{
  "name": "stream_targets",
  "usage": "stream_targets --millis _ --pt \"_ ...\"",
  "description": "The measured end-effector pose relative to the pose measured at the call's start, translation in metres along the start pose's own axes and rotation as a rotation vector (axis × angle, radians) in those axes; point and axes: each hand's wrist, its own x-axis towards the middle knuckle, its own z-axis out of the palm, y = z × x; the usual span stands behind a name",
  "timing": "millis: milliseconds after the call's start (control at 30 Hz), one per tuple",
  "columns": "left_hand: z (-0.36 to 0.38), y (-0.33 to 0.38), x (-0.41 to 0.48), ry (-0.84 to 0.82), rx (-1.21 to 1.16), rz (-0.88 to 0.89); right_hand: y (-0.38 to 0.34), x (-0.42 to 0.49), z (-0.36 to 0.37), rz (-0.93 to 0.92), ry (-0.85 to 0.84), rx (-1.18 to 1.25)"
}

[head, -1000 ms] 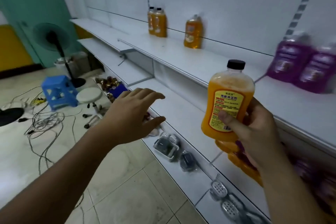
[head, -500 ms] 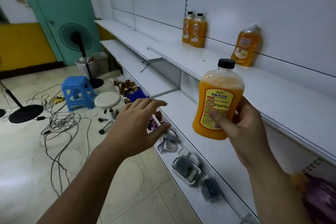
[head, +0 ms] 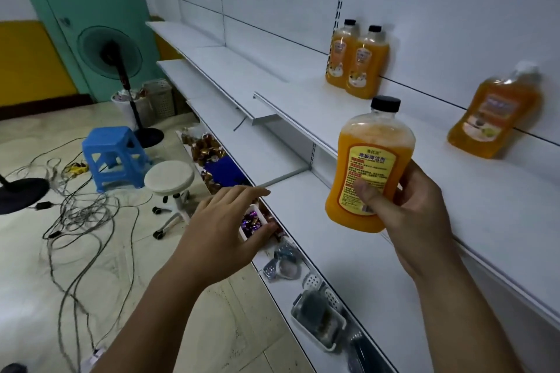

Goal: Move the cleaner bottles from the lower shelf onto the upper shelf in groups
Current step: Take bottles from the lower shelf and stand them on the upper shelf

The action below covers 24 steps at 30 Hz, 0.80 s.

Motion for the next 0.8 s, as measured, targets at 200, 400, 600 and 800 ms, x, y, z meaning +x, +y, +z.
stream_targets --millis 200,400,600,800 --pt "0.007 -0.079 0.089 -0.059 -0.081 0.163 0.012 0.06 0.065 0.029 0.179 0.02" --pt "0.004 -0.116 0.172 -0.131 -0.161 0.367 0.01 0.099 0.104 0.024 0.387 0.049" --pt "0.016 -0.1 0.247 -0.114 -0.225 0.572 -0.004 0.11 0.096 0.0 0.525 -0.044" --pt "0.021 -0.073 0.326 -0.034 -0.166 0.563 -0.009 0.151 0.073 0.011 0.549 0.004"
